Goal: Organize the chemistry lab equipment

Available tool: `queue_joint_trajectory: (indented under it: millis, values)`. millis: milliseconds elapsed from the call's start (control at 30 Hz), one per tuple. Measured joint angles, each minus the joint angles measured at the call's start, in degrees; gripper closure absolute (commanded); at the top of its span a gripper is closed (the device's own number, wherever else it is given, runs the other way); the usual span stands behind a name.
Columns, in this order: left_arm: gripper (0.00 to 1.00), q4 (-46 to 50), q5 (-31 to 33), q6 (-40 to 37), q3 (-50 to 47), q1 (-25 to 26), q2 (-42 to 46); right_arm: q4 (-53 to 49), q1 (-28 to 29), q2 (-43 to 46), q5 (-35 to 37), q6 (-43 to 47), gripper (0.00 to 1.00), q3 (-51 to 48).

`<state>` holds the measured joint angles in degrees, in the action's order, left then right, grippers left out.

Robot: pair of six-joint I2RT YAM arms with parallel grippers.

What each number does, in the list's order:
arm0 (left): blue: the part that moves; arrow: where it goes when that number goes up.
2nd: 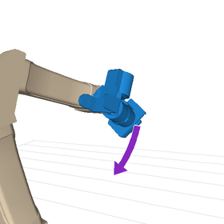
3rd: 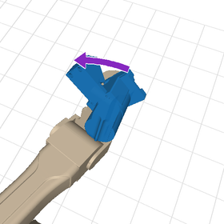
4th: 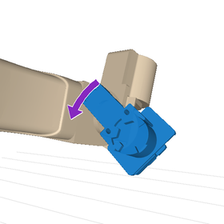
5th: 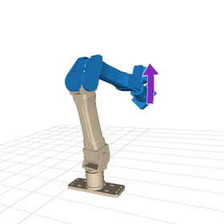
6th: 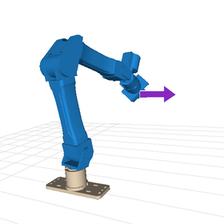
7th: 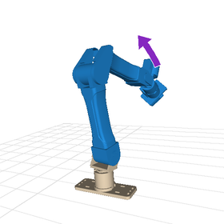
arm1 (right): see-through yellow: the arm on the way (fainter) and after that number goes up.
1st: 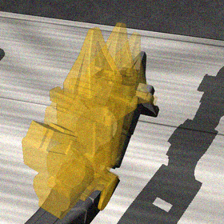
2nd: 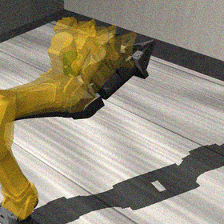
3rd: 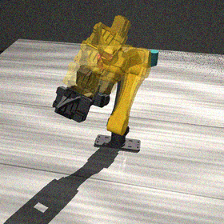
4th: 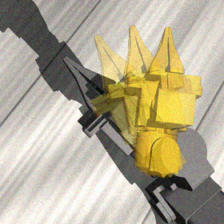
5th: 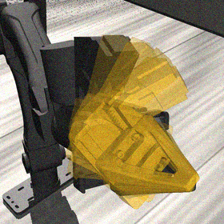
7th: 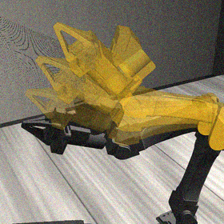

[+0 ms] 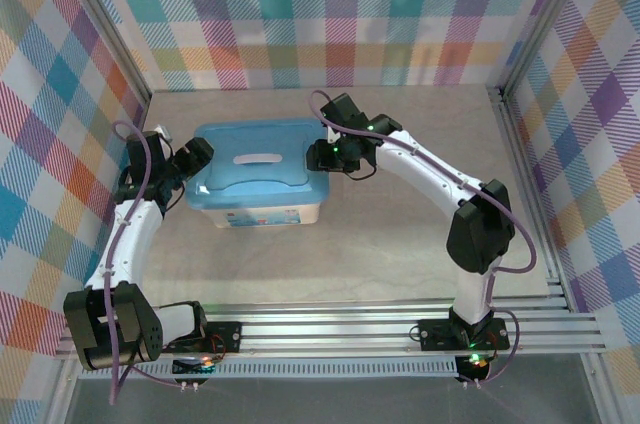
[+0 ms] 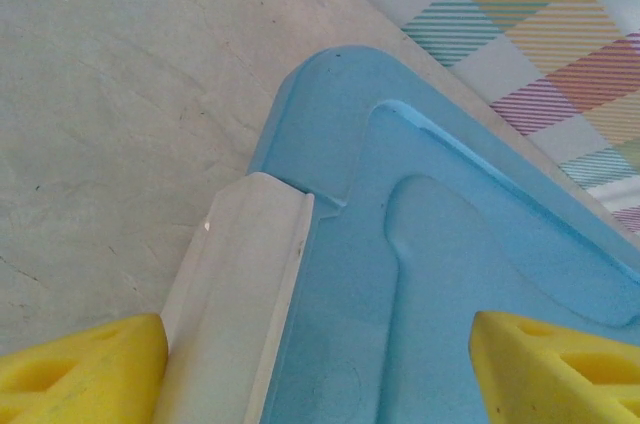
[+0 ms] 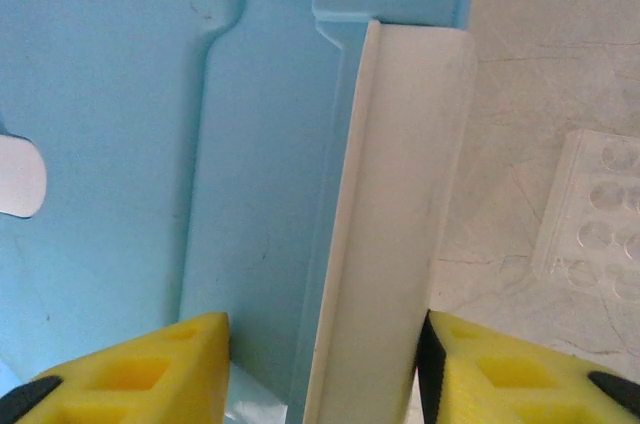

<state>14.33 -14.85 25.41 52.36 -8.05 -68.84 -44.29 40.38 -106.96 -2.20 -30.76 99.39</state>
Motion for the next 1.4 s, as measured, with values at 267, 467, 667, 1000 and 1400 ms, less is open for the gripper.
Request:
queue_joint_trajectory:
  millis: [267,467,667,1000,1400]
  values:
    - [0.21,-0.52,2.67,-0.24,0.00,1.57,-0.76,-1.79,0.26,-0.66,2.49,0.22,0.55,1.77]
    - [0.21,-2.12,4.33,-0.22,1.44,3.45,-3.82,-2.38,0.37,-1.05,5.01,0.42,0.54,2.58]
    - [0.21,-3.65,5.68,-0.17,4.11,5.14,-8.63,-3.89,0.24,-2.23,7.37,0.39,0.52,4.70]
    - [0.21,-5.33,6.47,0.81,8.81,7.52,-16.06,-5.95,-3.10,-7.08,8.20,0.42,0.52,11.80]
    - [0.21,-7.10,5.90,1.57,18.82,8.50,-26.71,-7.58,-6.49,-13.11,7.61,0.39,0.51,20.31]
